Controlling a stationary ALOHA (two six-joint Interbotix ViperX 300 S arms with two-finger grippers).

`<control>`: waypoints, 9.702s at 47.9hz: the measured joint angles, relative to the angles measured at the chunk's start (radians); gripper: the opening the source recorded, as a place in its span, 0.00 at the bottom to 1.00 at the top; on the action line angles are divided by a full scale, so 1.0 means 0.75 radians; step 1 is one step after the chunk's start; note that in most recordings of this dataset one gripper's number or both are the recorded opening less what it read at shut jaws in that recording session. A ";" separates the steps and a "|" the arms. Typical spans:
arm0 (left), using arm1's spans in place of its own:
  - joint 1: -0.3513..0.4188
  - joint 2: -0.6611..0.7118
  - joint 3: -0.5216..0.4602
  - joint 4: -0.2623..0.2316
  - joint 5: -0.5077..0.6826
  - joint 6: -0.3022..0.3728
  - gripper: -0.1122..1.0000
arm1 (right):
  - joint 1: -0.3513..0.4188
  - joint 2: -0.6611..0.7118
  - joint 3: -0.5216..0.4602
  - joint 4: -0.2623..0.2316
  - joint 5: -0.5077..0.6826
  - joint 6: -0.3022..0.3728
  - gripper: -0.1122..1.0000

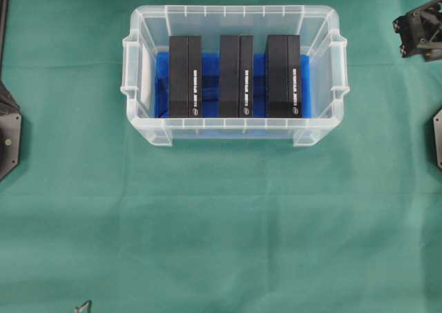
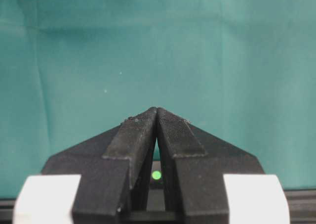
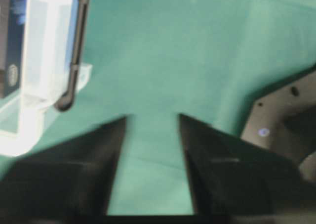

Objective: Take the box out of the case with the right arm.
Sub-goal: 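Move the open right gripper over the middle black box, then lower the right gripper around the middle black box, then close the right gripper on the middle box, then lift the middle box up out of the case with the right gripper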

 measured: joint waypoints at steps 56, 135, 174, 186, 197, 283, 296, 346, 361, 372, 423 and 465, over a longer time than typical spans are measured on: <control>0.014 0.027 -0.002 0.006 0.012 0.010 0.12 | 0.000 0.020 0.008 -0.061 0.063 0.025 0.94; 0.016 0.047 -0.010 0.010 0.082 0.012 0.12 | 0.184 1.055 -0.959 -0.018 -0.108 0.192 0.94; 0.016 0.049 -0.010 0.010 0.082 0.010 0.12 | 0.186 1.055 -0.959 -0.014 -0.108 0.192 0.94; 0.016 0.049 -0.010 0.010 0.082 0.010 0.12 | 0.186 1.055 -0.959 -0.014 -0.108 0.192 0.94; 0.018 0.049 -0.010 0.010 0.080 0.010 0.12 | 0.186 1.055 -0.959 -0.014 -0.106 0.192 0.94; 0.016 0.049 -0.010 0.008 0.082 0.010 0.12 | 0.186 1.141 -0.810 0.000 -0.262 0.247 0.94; 0.016 0.049 -0.010 0.010 0.076 0.010 0.12 | 0.186 1.168 -0.763 0.022 -0.358 0.258 0.94; 0.018 0.051 -0.010 0.010 0.074 0.010 0.12 | 0.186 1.203 -0.753 0.157 -0.370 0.284 0.86; 0.018 0.051 -0.010 0.010 0.074 0.010 0.12 | 0.186 1.205 -0.753 0.145 -0.366 0.337 0.70; 0.018 0.051 -0.010 0.008 0.074 0.010 0.12 | 0.186 1.205 -0.753 0.139 -0.364 0.342 0.70; 0.016 0.051 -0.010 0.008 0.076 0.010 0.12 | 0.215 1.168 -1.258 -0.031 0.196 0.335 0.70; 0.018 0.049 -0.010 0.008 0.082 0.012 0.12 | 0.243 1.168 -1.358 -0.080 0.305 0.337 0.70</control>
